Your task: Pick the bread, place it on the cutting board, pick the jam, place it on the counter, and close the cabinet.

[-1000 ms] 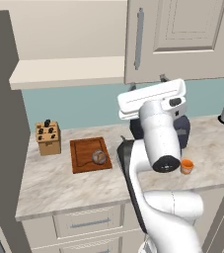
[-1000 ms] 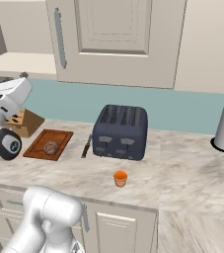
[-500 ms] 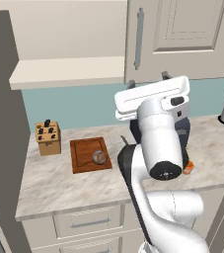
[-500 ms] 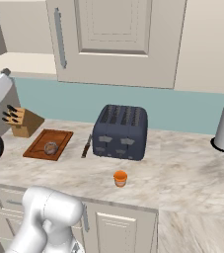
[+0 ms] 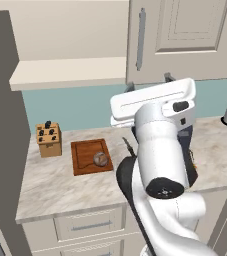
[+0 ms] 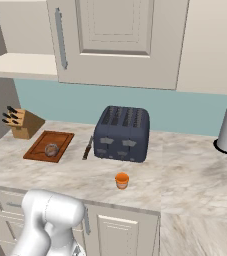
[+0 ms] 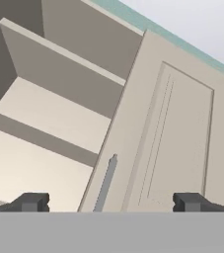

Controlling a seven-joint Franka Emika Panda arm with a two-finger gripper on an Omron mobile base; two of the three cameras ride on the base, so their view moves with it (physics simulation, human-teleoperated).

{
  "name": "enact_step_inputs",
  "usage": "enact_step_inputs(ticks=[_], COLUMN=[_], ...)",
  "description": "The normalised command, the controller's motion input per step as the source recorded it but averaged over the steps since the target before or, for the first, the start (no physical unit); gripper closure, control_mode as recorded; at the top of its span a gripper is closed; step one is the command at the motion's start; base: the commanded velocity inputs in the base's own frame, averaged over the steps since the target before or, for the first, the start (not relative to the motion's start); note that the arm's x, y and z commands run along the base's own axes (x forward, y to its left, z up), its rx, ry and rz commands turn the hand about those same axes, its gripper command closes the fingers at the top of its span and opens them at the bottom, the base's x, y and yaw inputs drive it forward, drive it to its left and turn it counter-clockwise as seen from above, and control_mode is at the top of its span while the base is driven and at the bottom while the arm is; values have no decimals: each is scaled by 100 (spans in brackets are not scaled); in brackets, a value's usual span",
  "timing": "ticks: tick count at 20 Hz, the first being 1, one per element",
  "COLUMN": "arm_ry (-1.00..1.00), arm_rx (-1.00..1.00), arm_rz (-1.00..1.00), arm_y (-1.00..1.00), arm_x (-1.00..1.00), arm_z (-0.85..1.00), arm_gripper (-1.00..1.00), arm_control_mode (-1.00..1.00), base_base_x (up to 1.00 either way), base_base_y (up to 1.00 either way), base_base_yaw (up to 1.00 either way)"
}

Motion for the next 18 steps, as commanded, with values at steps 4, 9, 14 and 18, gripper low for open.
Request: enact_step_inputs(ticks=[4, 9, 14, 18], arm_ry=[1, 3, 1, 1], arm_rx=[0, 0, 0, 0], arm_rz=[-2, -1, -1, -1], arm_y=[23, 22, 19, 21], arm_x=[-51, -50, -50, -45], arm_z=[4, 0, 3, 5], arm_gripper=[-100, -100, -100, -100], arm_control_mode=[-100, -100, -100, -100], base_base_x=[0, 0, 0, 0], base_base_y=[0, 0, 0, 0], base_base_yaw=[0, 0, 0, 0])
